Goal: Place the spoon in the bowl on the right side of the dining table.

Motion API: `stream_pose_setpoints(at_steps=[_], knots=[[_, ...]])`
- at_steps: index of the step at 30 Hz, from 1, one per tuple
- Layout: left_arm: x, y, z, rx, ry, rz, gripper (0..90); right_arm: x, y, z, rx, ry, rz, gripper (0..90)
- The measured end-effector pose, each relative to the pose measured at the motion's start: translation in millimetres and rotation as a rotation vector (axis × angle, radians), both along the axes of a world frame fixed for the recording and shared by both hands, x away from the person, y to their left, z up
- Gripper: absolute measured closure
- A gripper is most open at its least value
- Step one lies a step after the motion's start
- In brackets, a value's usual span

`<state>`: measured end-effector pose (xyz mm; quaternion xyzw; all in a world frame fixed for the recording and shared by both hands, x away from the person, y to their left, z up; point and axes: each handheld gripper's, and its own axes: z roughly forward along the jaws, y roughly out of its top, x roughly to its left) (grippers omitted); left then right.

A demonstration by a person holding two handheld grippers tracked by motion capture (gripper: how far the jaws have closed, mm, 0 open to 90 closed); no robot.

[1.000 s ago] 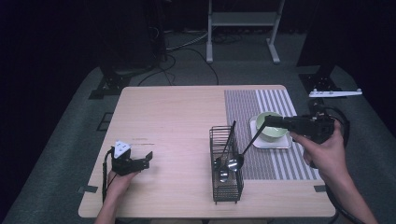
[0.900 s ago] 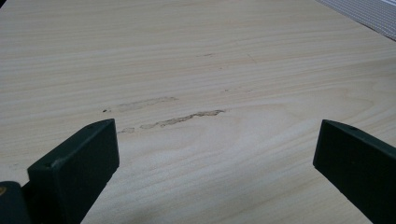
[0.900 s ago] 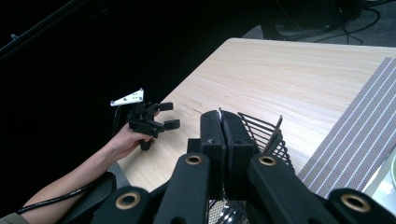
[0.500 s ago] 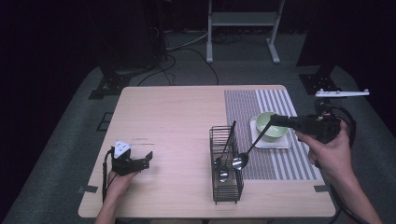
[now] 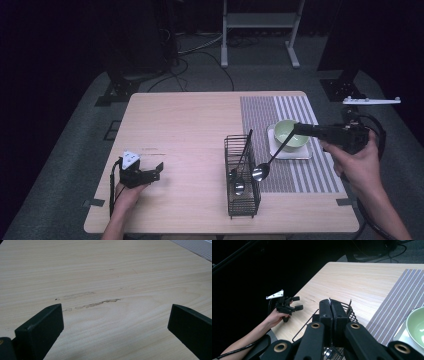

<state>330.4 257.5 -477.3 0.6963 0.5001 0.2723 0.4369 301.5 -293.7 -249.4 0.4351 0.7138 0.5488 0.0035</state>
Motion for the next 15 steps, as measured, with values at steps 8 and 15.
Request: stream_pose_setpoints(at_steps=[8, 15], knots=[[-0.1, 0.0, 0.1, 0.002, 0.001, -0.001, 0.0, -0.1, -5.2, -3.2, 0.003, 0.008, -0.013, 88.5], [0.0, 0.0, 0.1, 0.002, 0.001, 0.0, 0.0, 0.5, -10.7, -6.9, 0.004, 0.015, -0.026, 88.5]])
